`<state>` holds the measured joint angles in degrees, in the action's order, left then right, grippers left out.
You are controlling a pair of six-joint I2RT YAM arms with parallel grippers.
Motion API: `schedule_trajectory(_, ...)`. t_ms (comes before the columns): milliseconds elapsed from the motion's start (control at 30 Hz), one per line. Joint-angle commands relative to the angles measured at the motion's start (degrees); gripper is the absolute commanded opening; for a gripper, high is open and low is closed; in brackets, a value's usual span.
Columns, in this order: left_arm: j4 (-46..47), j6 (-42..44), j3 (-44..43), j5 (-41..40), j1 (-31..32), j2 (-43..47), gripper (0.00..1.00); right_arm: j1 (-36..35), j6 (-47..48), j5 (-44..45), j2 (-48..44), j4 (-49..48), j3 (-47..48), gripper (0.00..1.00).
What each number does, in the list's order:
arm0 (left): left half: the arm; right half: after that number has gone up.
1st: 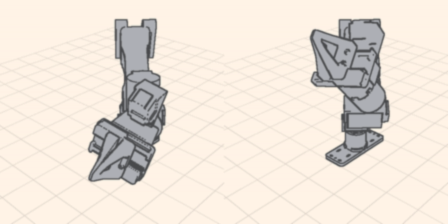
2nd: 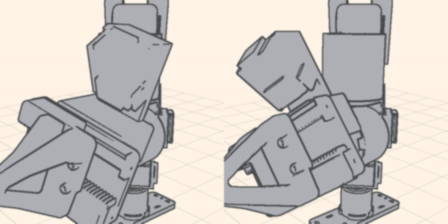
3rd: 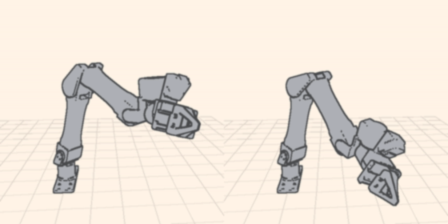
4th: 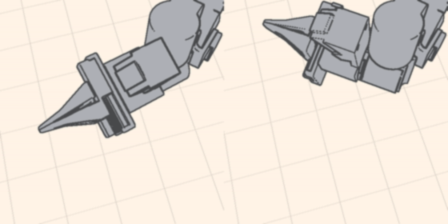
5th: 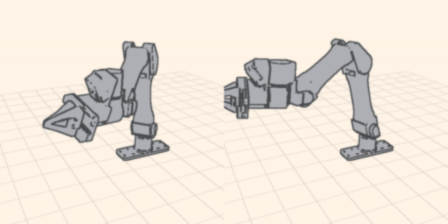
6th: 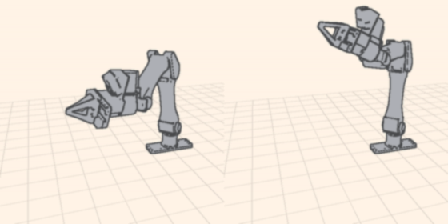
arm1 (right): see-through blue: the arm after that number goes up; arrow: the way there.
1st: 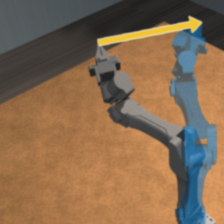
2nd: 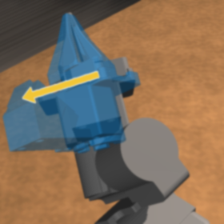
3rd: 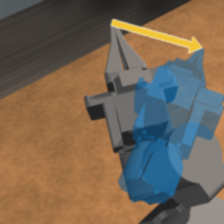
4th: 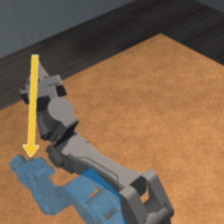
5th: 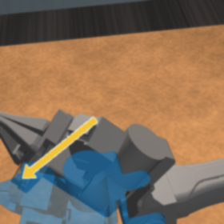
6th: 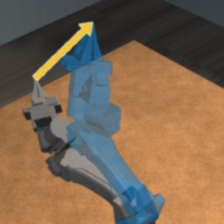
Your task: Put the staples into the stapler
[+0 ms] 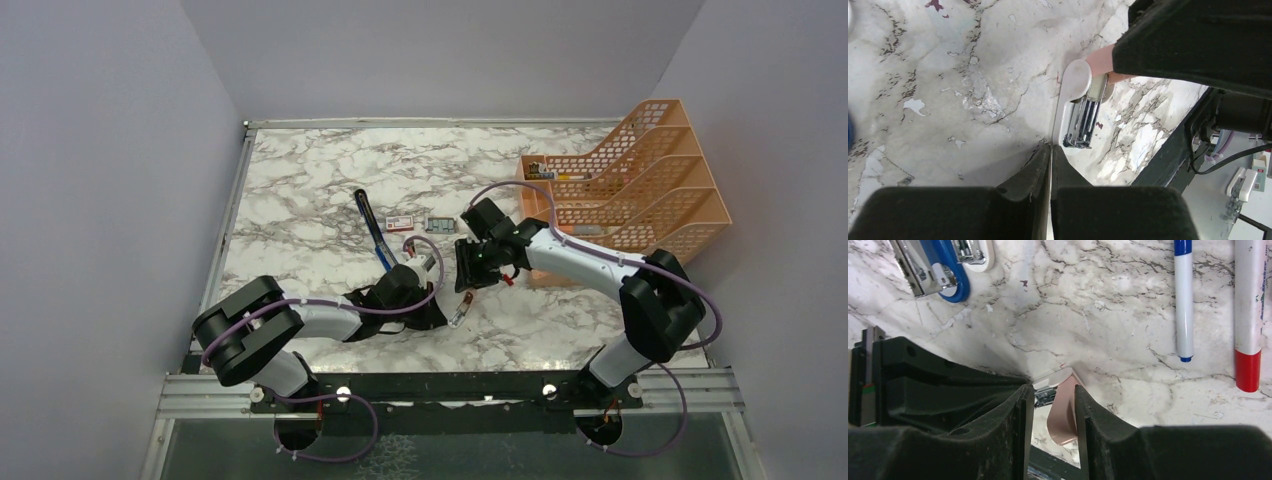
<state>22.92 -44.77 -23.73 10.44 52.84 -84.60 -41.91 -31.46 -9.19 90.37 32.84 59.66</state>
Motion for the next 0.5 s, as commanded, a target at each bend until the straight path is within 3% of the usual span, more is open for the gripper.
schedule_trajectory(0, -6.43, 1.88, 1.93, -1.57, 0.16, -1.38, 0.06, 0.25, 1.19, 0.13, 1.56, -2.26, -0.20, 0.42)
schedule_trajectory(267, -7.96, 1.49, 0.73, -2.14, 0.16, -0.52, 0.08, 0.25, -0.46, 1.51, -1.15, -3.52, -1.83, 0.53)
schedule_trajectory(467, -11.90, 2.67, -1.64, -4.67, 0.16, 3.57, 0.18, 0.25, -5.04, 8.79, -7.82, -4.33, -5.30, 0.59)
